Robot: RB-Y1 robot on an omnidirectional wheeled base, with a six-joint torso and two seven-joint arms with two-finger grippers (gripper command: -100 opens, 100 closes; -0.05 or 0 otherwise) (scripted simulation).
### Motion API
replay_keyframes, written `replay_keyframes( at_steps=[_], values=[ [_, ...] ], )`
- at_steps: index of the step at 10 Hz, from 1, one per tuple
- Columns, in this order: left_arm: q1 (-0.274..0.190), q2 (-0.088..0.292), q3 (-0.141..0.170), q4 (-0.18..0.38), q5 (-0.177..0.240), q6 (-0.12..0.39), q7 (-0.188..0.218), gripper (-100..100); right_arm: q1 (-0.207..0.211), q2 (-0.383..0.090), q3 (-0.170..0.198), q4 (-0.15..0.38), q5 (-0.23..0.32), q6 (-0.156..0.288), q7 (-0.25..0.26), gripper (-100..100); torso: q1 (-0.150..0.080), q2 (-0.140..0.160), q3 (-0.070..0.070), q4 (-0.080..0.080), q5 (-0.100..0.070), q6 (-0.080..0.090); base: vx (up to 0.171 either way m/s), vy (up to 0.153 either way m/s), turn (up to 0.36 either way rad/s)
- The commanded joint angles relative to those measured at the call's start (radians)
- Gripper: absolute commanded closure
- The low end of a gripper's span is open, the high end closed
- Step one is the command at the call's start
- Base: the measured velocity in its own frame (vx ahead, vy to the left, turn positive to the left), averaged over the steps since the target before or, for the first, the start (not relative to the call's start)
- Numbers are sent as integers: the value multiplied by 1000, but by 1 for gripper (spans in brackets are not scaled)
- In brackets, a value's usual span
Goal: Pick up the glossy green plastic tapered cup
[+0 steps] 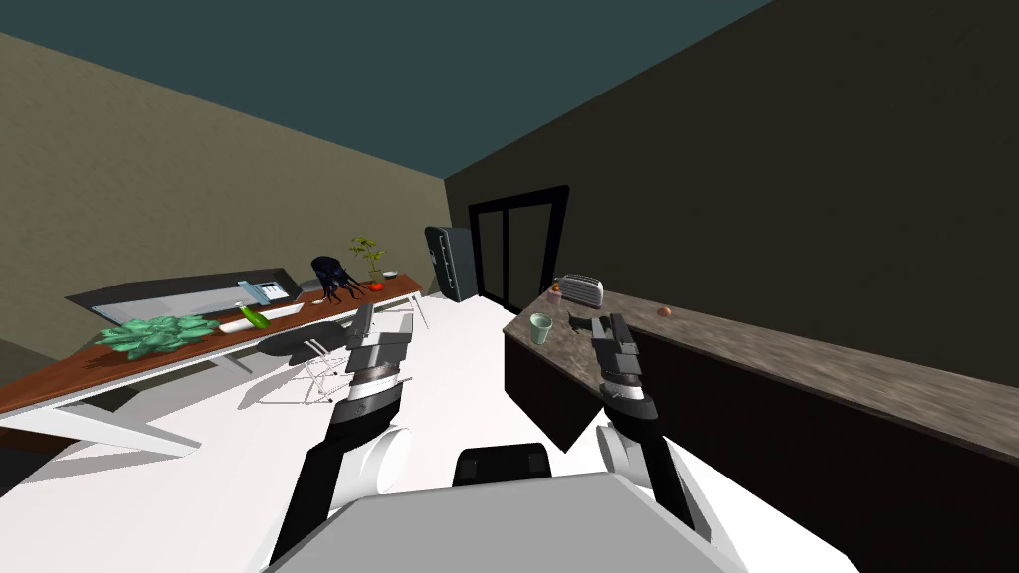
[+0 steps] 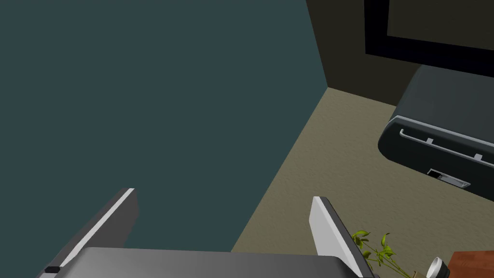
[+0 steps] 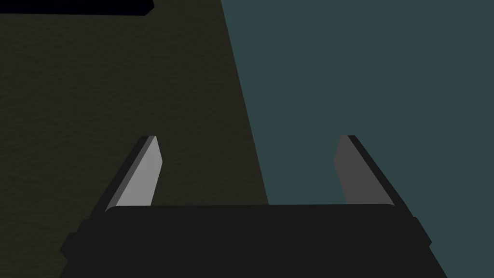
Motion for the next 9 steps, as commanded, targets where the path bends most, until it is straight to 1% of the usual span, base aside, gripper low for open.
replay_keyframes(
  at_steps=[1,3,6,7,8,9],
  values=[
    [0,0,0,0,0,0,0,0,1,-42,-11,12,20,1,5,-100,0,0,0,0,0,0,4,41,18],
    [0,0,0,0,0,0,0,0,3,-98,-28,31,49,2,13,-100,4,0,0,0,1,0,2,72,12],
    [0,0,0,0,0,0,0,0,6,-196,-63,76,110,4,31,-100,6,0,0,0,1,0,6,92,22],
    [0,0,0,0,0,0,0,0,6,-212,-63,76,110,4,31,-100,6,-1,0,0,1,0,7,76,3],
    [0,0,0,0,0,0,0,0,7,-249,-78,96,134,6,38,-100,5,0,0,0,1,0,-1,76,21],
    [0,0,0,0,0,0,0,0,7,-257,-78,96,134,6,38,-100,5,0,0,0,1,0,-2,54,8]
  ],
)
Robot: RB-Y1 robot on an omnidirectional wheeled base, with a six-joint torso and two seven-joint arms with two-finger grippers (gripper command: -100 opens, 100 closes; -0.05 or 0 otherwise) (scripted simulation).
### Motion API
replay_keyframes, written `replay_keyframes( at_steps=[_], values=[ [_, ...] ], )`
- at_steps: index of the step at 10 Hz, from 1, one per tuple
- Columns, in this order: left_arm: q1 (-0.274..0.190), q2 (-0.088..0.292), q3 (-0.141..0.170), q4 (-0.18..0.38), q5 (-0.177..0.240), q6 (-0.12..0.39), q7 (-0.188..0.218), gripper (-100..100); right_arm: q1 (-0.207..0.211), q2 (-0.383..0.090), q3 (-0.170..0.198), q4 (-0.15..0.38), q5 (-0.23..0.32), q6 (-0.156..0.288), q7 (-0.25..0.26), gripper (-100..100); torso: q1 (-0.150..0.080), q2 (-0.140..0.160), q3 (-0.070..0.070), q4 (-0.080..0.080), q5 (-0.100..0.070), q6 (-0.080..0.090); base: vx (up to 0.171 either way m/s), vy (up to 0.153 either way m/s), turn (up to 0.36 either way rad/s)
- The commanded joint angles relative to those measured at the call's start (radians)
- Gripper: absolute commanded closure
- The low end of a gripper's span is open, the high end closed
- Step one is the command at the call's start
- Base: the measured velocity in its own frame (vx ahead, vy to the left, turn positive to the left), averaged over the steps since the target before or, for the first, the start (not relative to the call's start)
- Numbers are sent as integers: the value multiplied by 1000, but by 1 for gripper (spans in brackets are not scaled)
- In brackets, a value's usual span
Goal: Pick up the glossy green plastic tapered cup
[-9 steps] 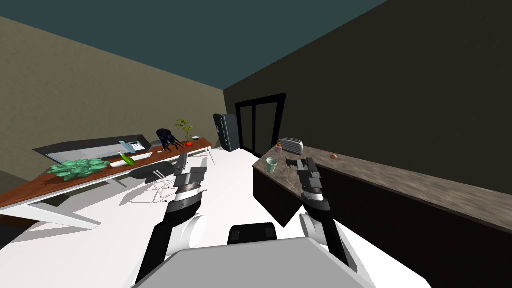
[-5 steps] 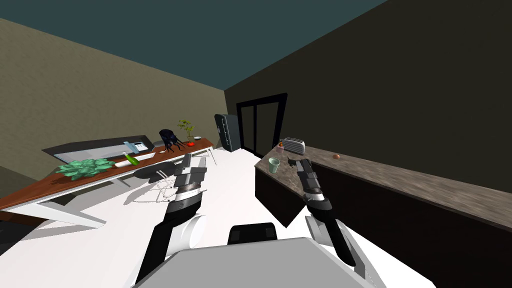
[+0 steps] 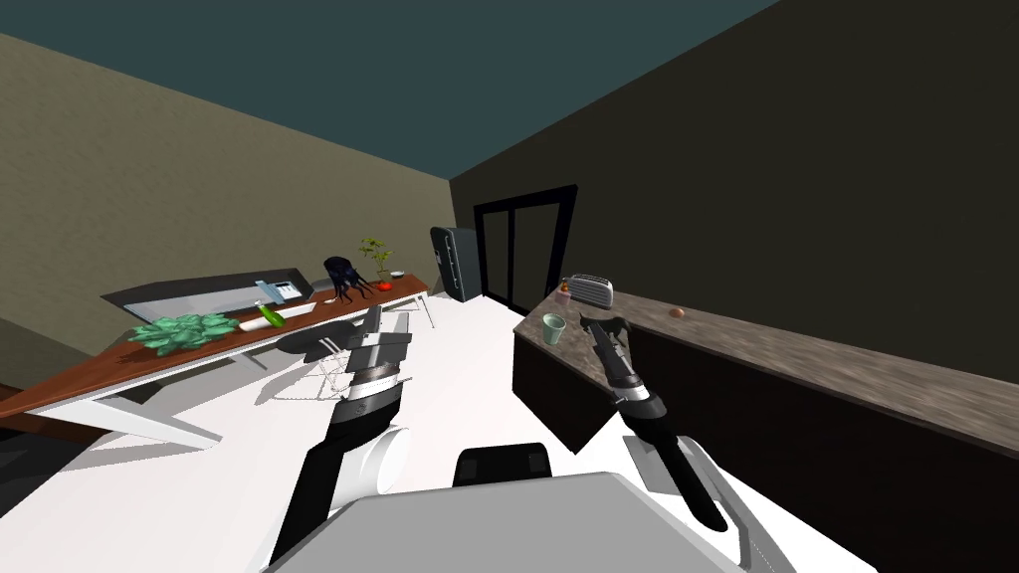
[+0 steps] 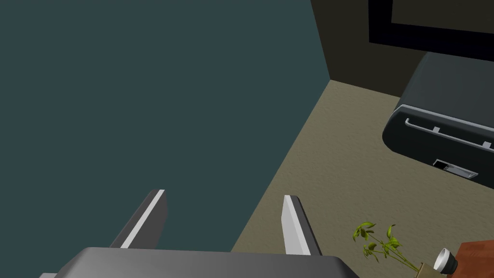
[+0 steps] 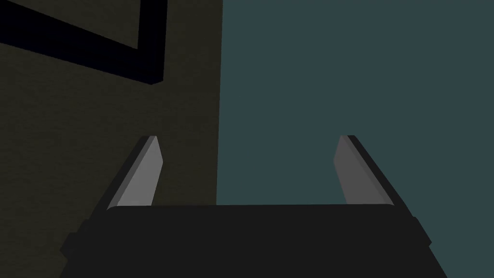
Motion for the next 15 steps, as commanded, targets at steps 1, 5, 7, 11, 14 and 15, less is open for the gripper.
replay_keyframes(
  at_steps=[1,5,7,11,14,15],
  values=[
    [0,0,0,0,0,0,0,0,0,-50,-19,26,29,1,8,-100,0,0,0,0,0,0,9,52,22],
    [0,0,0,0,0,0,0,0,2,-145,-52,74,84,4,26,-100,0,0,0,0,0,0,5,63,19],
    [0,0,0,0,0,0,0,0,4,-199,-69,101,113,5,35,-100,1,0,0,0,0,0,13,80,18],
    [0,0,0,0,0,0,0,0,10,-305,-102,158,173,7,56,-100,1,0,0,0,0,0,5,80,22],
    [0,0,0,0,0,0,0,0,14,-381,-117,189,204,7,67,-100,2,-1,-1,0,0,0,12,77,16],
    [0,0,0,0,0,0,0,0,20,-414,-132,220,235,6,79,-100,1,-1,0,0,0,0,12,94,38]
  ],
)
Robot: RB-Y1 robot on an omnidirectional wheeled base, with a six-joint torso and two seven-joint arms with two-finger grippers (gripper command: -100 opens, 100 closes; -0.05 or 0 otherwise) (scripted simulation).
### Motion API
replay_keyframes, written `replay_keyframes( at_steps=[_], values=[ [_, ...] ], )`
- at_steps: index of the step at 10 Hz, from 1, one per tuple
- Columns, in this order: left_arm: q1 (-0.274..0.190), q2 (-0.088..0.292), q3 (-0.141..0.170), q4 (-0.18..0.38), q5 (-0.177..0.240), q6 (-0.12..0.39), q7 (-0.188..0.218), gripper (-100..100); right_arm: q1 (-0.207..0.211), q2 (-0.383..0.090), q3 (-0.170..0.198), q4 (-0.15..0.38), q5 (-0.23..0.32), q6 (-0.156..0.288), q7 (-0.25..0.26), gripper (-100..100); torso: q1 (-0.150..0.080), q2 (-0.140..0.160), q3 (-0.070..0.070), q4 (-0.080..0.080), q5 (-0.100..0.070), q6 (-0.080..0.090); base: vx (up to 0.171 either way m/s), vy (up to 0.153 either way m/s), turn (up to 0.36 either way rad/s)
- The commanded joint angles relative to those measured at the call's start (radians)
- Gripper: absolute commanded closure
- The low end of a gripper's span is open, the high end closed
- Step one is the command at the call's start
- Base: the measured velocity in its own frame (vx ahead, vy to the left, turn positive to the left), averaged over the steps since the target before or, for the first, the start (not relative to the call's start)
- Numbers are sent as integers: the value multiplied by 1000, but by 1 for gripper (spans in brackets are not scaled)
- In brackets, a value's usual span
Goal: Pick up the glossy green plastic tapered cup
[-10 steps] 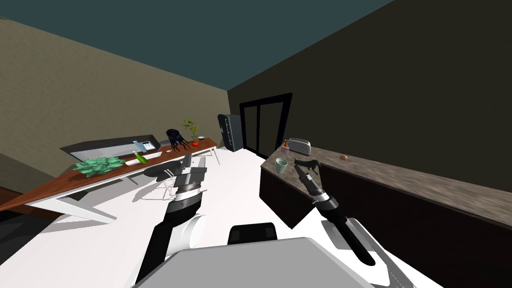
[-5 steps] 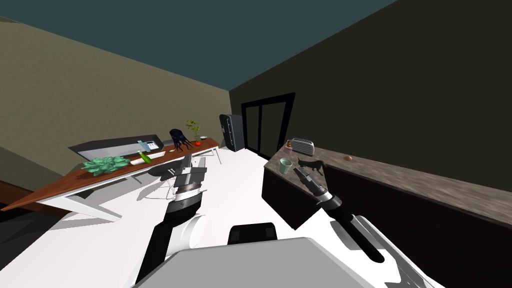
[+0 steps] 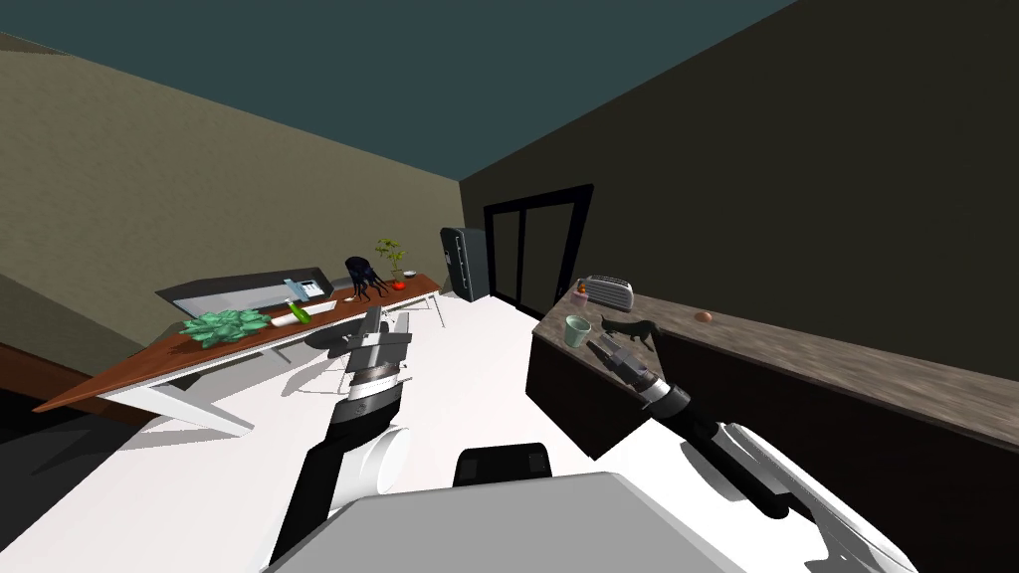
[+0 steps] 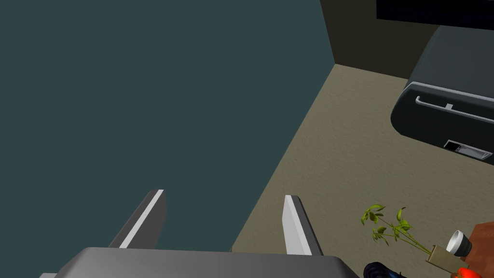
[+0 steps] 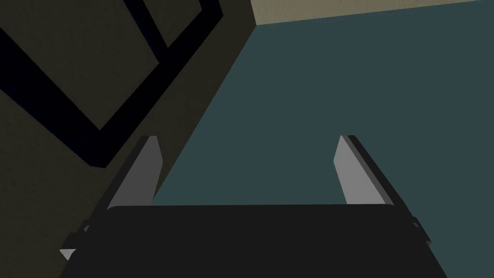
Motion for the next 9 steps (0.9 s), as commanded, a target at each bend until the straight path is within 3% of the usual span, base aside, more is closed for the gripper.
replay_keyframes(
  at_steps=[1,8,9],
  values=[
    [0,0,0,0,0,0,0,0,-1,-44,-7,21,15,-1,6,-100,0,0,0,0,0,0,12,80,13],
    [0,0,0,0,0,0,0,0,31,-247,-52,152,141,-9,57,-100,-1,0,0,0,0,0,18,81,29],
    [0,0,0,0,0,0,0,0,31,-269,-52,152,141,-9,57,-100,0,-1,-1,0,0,0,21,66,27]
  ],
)
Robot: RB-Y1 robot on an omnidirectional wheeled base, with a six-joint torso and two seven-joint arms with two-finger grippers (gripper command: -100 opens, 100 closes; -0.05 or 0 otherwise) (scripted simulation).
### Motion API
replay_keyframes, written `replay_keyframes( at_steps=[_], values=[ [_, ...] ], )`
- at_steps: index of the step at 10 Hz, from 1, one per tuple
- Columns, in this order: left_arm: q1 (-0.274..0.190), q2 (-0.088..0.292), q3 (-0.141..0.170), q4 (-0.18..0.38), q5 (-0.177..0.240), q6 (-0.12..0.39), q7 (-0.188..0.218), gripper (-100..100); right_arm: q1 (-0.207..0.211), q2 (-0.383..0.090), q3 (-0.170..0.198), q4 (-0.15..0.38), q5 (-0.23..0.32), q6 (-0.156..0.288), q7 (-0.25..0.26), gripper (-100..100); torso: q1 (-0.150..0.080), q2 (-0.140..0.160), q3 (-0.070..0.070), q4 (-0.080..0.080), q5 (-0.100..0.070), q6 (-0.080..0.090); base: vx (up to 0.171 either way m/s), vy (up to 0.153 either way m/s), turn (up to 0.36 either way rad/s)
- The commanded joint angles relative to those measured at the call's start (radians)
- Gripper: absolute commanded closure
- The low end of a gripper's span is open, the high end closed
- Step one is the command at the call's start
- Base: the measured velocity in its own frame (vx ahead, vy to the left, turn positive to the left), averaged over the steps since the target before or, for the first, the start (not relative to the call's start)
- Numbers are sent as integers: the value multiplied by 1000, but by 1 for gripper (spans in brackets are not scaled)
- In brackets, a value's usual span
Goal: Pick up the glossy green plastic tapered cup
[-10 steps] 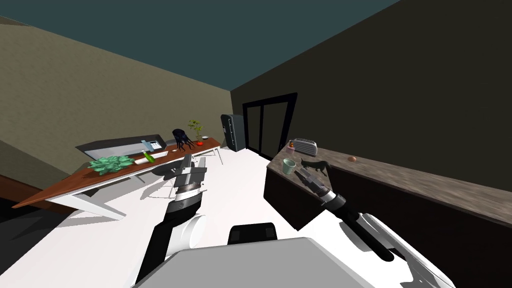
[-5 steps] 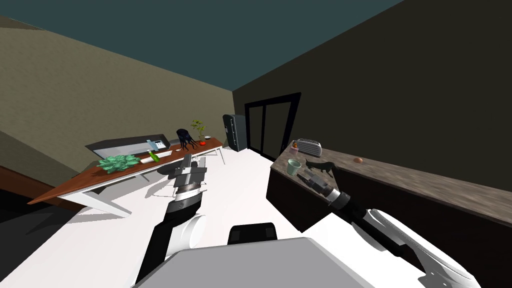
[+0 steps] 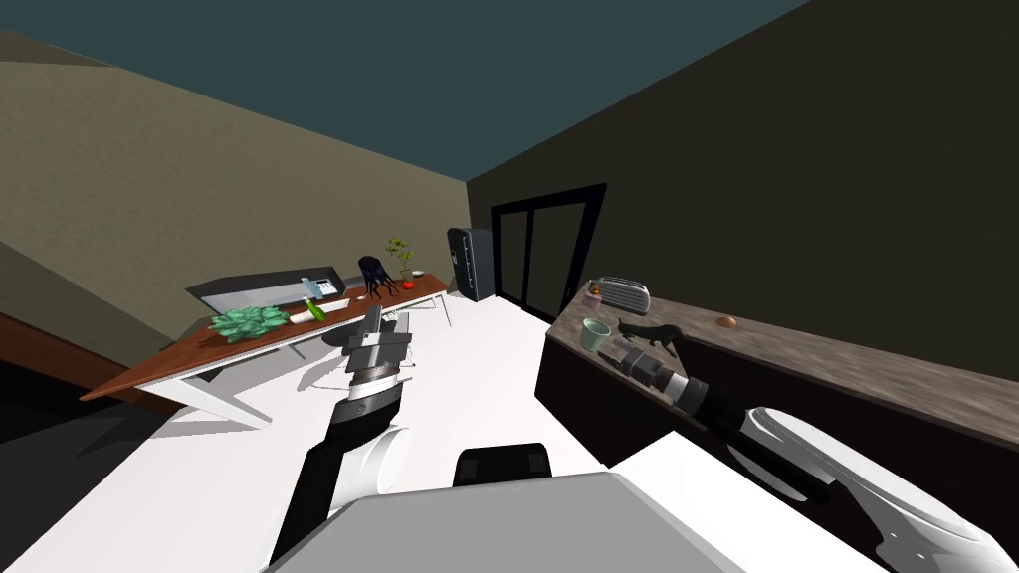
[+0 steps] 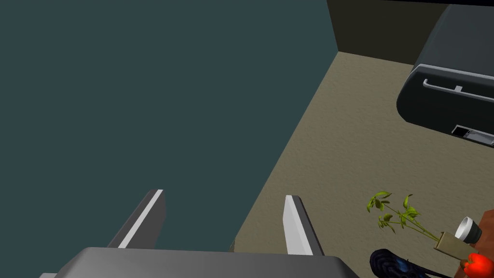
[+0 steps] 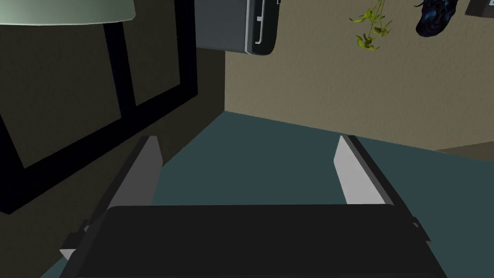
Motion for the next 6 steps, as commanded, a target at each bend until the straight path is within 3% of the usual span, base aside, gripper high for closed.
replay_keyframes(
  at_steps=[1,6],
  values=[
    [0,0,0,0,0,0,0,0,15,-50,-9,38,36,-6,19,-100,0,0,0,0,0,0,25,79,56],
    [0,0,0,0,0,0,0,0,40,-171,-20,106,97,-14,46,-100,1,-1,0,0,0,0,29,74,32]
  ],
)
